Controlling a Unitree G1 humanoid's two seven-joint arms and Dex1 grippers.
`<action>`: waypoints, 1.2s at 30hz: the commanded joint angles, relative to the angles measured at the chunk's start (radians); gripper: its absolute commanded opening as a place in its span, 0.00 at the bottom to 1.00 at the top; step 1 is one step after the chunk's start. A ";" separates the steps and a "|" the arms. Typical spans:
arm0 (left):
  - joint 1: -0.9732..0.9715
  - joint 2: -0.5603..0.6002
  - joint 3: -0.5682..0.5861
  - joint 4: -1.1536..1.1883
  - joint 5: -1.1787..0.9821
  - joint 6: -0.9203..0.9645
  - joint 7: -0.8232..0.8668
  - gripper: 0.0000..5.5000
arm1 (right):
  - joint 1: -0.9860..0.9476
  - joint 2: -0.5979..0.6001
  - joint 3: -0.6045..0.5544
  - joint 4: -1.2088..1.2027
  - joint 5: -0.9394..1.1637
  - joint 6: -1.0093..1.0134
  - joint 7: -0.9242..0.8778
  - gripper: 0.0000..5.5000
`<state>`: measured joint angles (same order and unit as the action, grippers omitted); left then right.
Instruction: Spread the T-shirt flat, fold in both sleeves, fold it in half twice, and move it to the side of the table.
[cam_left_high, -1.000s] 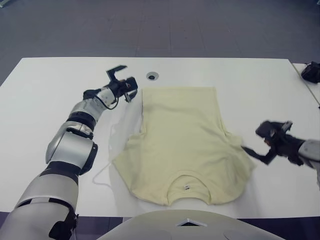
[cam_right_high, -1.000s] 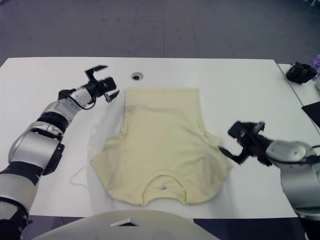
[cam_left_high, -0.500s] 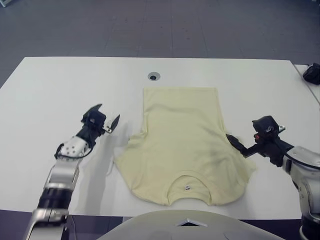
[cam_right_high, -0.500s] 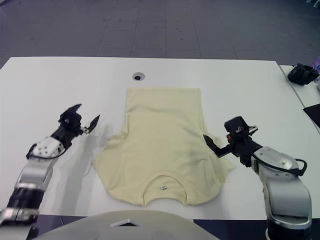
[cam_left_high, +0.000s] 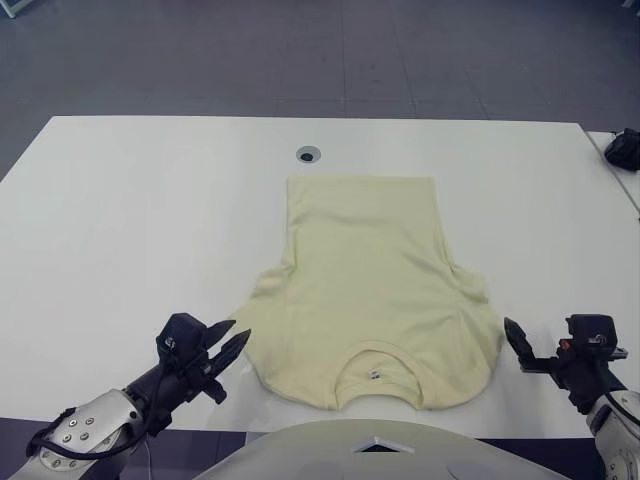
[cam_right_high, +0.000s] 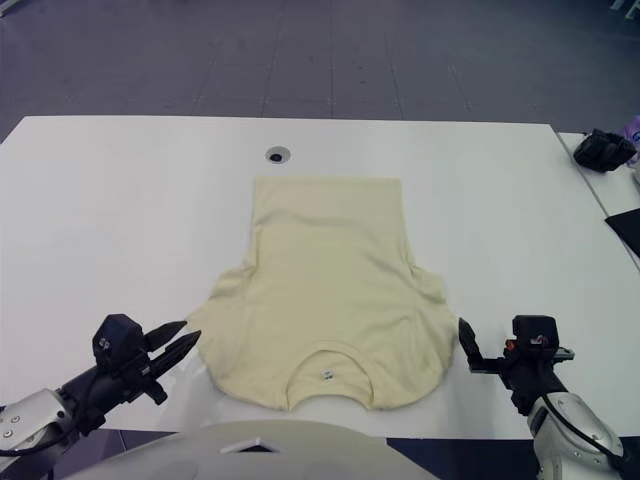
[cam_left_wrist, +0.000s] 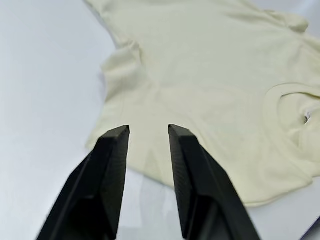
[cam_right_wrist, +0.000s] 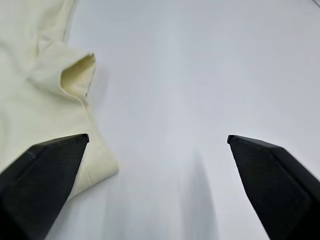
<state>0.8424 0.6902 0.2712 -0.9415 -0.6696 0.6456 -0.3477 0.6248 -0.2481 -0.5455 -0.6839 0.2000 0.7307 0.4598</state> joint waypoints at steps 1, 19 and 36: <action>-0.031 -0.021 0.010 0.044 0.007 0.033 0.009 0.13 | 0.032 0.002 0.036 0.006 0.028 0.001 0.003 0.81; -0.226 -0.144 -0.094 0.303 0.099 0.044 0.025 0.62 | 0.010 0.022 0.103 0.013 0.176 0.141 -0.079 0.27; -0.260 -0.128 -0.125 0.340 0.109 0.112 -0.035 0.29 | -0.051 -0.026 0.086 -0.053 0.279 0.188 -0.114 0.00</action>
<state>0.5594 0.5404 0.1373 -0.6088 -0.5729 0.7173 -0.3834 0.5776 -0.2627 -0.4434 -0.6985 0.4454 0.9020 0.3483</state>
